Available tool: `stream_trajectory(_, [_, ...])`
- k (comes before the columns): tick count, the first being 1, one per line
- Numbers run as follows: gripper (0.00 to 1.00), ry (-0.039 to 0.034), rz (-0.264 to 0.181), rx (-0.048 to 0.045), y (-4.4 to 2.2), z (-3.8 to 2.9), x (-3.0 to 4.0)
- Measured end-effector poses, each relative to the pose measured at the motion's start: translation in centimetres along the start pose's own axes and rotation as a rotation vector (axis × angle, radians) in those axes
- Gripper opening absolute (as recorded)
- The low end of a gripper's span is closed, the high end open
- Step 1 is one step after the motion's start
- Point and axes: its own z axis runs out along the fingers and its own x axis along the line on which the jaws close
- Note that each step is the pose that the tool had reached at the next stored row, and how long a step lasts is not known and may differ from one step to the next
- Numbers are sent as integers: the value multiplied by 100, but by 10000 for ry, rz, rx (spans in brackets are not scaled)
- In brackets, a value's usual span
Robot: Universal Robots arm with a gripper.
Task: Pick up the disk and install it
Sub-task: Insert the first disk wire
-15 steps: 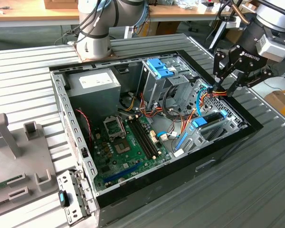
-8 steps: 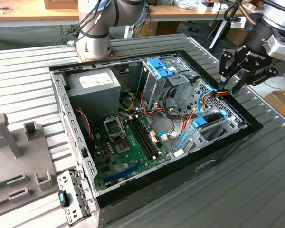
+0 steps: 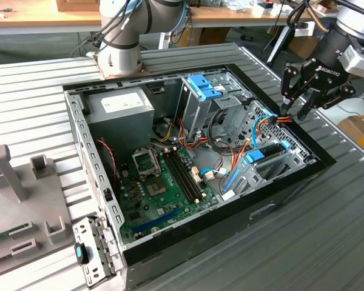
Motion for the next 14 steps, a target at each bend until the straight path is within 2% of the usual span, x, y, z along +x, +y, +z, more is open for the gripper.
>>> stream_trajectory(7, [44, -5, -463, -3, 37, 13, 83])
stream_trajectory(9, [44, -194, -510, 228, 49, 15, 95])
stream_trajectory(11, [44, -295, -514, 351, 66, 16, 110])
stream_trajectory(14, [44, -296, -515, 354, 101, 19, 143])
